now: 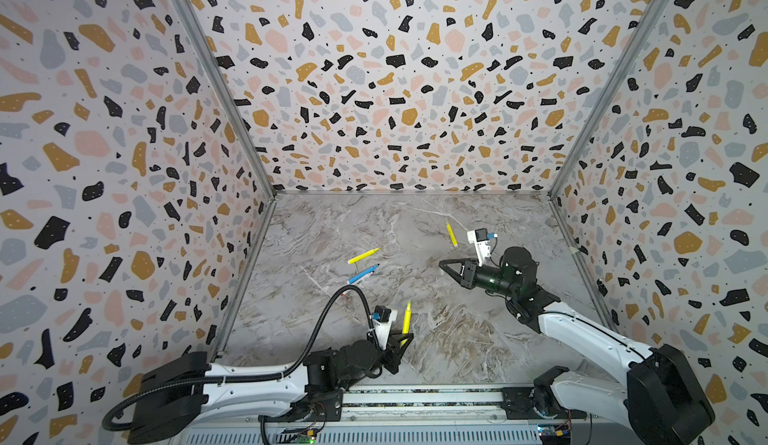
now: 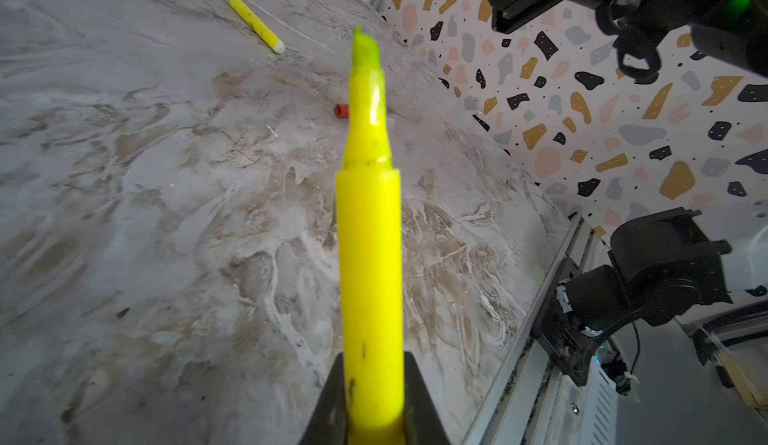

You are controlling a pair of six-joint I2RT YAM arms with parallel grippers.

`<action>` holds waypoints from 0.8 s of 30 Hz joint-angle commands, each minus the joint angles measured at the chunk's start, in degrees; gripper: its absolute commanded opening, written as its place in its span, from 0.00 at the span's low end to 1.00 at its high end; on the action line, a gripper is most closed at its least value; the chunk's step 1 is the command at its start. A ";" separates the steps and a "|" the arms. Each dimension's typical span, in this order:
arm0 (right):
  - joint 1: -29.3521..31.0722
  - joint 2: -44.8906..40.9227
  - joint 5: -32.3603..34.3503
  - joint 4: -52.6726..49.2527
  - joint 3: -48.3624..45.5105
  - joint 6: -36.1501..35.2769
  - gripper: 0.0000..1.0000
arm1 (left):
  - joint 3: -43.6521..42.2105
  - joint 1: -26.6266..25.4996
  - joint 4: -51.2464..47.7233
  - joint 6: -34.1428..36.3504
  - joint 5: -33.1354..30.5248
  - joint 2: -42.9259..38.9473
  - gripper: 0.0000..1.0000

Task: Insert the pens into the pen caps
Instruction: 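Lift the translucent cap and carry it toward the left gripper's highlighter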

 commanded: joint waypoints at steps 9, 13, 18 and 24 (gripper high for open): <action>4.50 1.02 -2.62 23.45 -5.73 11.65 0.06 | 1.88 -1.26 14.14 -1.85 2.15 4.18 0.01; 5.59 1.50 -1.63 24.59 -5.73 11.97 0.06 | 2.14 -1.26 13.99 -1.71 2.11 4.35 0.01; 8.30 2.78 -0.35 25.47 -5.48 11.52 0.06 | 2.27 -1.39 14.39 -1.81 2.24 4.97 0.01; 9.93 4.55 0.49 26.23 -5.32 11.27 0.06 | 2.27 -1.52 14.49 -1.86 2.25 4.87 0.01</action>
